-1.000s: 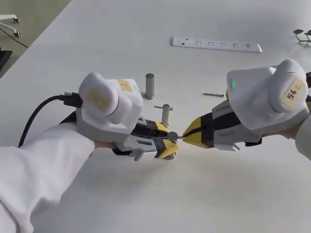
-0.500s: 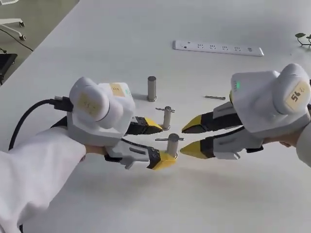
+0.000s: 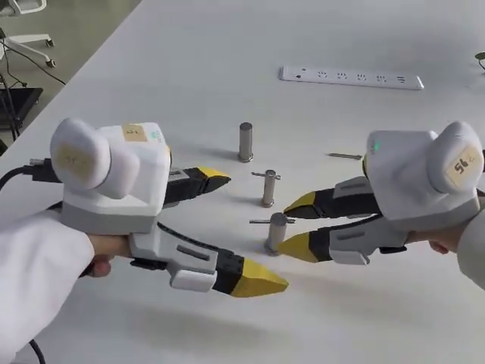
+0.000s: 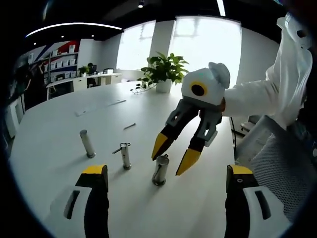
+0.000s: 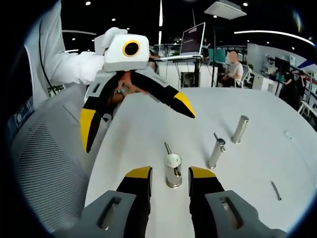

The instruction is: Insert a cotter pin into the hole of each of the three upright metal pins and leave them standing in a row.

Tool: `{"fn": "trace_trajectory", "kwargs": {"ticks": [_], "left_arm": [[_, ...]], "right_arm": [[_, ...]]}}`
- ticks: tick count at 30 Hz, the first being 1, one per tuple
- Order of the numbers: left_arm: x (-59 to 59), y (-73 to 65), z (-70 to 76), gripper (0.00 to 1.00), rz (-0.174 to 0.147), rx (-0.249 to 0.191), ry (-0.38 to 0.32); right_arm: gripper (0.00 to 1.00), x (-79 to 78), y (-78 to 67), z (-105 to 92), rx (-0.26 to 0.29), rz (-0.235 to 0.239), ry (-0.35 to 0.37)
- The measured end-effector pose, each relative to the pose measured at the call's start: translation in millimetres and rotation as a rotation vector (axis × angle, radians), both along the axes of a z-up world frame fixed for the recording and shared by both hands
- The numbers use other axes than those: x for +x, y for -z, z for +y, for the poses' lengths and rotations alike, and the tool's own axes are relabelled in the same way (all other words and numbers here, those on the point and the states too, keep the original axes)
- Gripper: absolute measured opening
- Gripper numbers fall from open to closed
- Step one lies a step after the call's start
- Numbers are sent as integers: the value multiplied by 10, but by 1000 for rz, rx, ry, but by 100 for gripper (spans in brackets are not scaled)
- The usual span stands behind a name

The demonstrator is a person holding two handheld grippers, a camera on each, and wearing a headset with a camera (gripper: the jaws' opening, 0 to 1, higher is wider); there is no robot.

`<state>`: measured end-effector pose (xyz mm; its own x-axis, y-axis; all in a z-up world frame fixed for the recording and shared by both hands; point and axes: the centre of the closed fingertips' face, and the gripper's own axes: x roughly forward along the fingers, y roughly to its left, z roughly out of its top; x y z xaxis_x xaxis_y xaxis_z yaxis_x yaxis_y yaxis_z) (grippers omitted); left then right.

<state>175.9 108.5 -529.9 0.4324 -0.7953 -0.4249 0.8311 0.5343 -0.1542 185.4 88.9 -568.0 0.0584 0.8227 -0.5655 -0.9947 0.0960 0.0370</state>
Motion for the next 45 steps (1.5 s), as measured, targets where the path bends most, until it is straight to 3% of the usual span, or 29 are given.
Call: {"fn": "trace_trajectory", "kwargs": {"ticks": [2, 5, 10, 14, 17, 30, 34, 45], "left_arm": [[-3, -17, 29, 100, -12, 4, -11], [-38, -63, 53, 100, 1, -21, -29], [-81, -88, 87, 99, 3, -19, -52], [-110, -94, 102, 99, 11, -29, -71], [-123, -56, 121, 99, 12, -11, -80], [-144, 0, 85, 99, 47, -9, -97], [-151, -7, 73, 99, 50, -8, -107], [-147, -40, 110, 99, 60, 8, -148]], "right_arm": [[24, 14, 7, 24, 20, 16, 16], [24, 36, 40, 47, 34, 30, 31], [25, 19, 146, 60, 38, 43, 39], [18, 23, 212, 73, 52, 33, 48], [15, 23, 254, 85, 64, 53, 58], [9, 52, 265, 111, 133, 33, 44], [8, 71, 248, 121, 129, 4, 42], [8, 462, 180, -122, 121, -59, 113]]}}
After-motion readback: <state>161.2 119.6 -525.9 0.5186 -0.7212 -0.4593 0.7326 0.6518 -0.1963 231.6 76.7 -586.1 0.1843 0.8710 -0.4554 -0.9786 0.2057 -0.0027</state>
